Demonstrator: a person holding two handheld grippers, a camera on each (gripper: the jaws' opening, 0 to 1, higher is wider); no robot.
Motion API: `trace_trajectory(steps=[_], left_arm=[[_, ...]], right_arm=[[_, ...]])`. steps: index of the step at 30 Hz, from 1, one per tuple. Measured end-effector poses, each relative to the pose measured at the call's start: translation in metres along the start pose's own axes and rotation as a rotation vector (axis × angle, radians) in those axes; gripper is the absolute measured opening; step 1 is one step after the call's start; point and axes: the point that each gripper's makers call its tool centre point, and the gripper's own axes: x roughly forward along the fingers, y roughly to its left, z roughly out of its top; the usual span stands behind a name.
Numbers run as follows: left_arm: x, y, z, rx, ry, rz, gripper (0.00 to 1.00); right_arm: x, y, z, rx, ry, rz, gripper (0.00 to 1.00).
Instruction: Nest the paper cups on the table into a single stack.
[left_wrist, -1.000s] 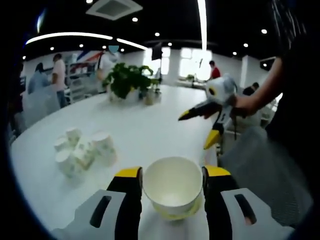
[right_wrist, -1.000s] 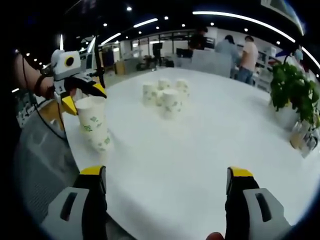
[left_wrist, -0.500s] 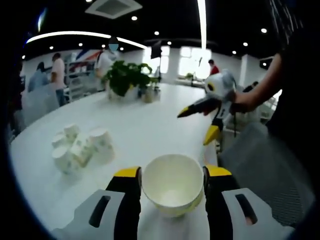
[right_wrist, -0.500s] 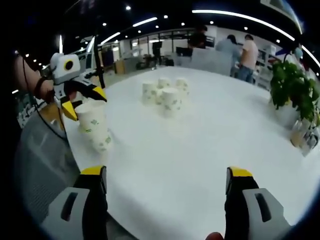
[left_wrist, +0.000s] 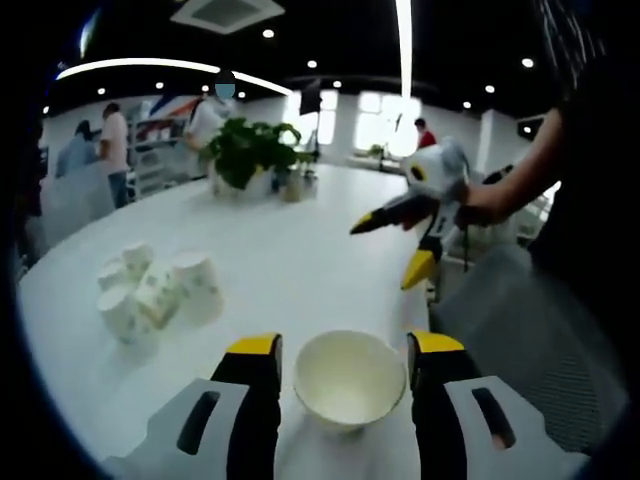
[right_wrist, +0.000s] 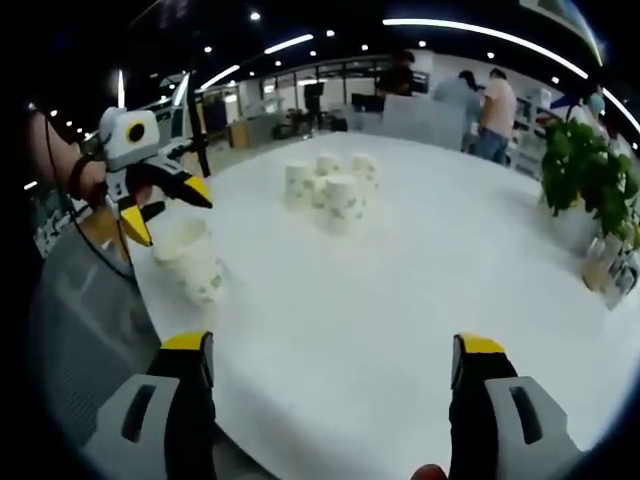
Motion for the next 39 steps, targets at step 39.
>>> trace_trajectory(steps=[39], left_arm=[[-0.038,0.035,0.015,-0.066,-0.095,0.173,0.52]], right_arm=[[0.0,0.002,0.002,-0.005,-0.009,0.004,0.97]])
